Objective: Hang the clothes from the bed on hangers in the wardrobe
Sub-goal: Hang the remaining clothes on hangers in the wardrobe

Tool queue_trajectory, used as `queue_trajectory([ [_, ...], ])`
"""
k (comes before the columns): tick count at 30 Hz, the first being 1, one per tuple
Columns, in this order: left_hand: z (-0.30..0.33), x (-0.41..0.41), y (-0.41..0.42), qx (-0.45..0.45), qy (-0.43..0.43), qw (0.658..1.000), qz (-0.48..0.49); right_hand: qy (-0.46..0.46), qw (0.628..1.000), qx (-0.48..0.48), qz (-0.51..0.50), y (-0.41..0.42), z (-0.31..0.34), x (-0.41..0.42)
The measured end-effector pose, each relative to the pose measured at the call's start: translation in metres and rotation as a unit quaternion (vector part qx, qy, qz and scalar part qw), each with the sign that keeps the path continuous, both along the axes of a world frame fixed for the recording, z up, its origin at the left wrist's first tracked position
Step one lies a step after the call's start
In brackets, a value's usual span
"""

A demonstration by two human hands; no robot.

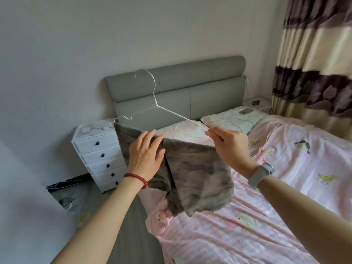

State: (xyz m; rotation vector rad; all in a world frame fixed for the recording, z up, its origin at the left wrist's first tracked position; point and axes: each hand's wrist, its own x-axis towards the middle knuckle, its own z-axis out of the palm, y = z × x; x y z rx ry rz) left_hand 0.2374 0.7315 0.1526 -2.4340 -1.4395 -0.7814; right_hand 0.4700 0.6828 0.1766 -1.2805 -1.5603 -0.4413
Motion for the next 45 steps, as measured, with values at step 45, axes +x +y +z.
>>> queue_trajectory([
  [45,-0.091,-0.115,-0.610,-0.104,-0.071,0.875,0.468,-0.245,0.634,-0.365,0.637,-0.357,-0.080,-0.196],
])
